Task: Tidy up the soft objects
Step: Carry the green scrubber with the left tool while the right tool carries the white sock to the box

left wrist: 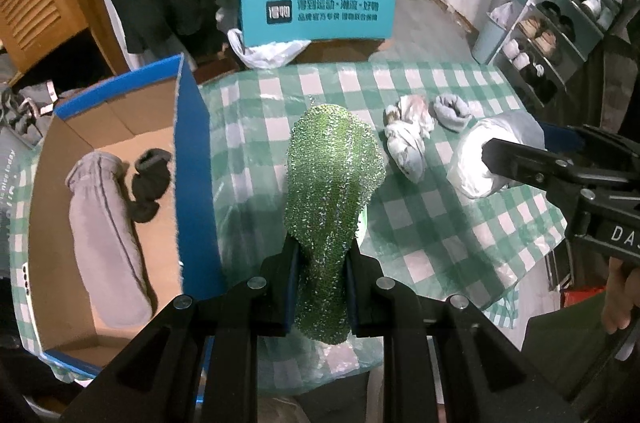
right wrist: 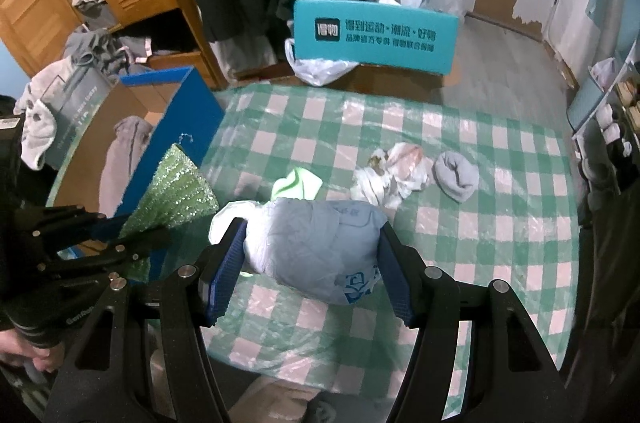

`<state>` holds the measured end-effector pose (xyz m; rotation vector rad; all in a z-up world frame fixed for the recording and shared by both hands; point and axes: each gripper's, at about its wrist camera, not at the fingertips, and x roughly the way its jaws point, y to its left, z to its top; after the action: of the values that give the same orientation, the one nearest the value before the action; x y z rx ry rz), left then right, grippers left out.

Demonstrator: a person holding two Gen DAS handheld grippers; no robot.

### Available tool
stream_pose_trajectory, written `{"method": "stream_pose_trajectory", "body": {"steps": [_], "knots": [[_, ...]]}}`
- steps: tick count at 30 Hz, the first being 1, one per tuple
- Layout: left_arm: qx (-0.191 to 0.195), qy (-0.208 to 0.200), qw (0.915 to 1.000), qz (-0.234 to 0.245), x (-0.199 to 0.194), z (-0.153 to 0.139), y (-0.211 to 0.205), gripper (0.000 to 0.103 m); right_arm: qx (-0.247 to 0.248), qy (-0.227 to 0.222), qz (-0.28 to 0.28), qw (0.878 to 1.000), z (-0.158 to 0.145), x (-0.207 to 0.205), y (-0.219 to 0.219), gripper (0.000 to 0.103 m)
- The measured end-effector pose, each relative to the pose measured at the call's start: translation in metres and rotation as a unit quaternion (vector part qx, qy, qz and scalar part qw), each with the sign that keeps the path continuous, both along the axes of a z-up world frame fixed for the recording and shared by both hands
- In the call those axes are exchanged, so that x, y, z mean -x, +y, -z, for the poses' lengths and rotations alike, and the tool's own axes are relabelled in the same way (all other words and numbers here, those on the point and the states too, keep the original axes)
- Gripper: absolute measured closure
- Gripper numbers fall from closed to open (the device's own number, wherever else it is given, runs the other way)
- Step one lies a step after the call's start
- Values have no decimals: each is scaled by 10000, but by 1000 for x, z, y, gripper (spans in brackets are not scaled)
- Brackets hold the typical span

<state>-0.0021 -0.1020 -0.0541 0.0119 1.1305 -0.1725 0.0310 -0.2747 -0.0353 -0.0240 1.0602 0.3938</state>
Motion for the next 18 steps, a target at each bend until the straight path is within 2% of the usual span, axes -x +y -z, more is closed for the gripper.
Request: {"method": "stream_pose_trajectory", "body": {"steps": [18], "knots": [[2,-446,9982,-412,5,-34,47,84,-110,-340,-380,9986,-36,-4,55,39]]}}
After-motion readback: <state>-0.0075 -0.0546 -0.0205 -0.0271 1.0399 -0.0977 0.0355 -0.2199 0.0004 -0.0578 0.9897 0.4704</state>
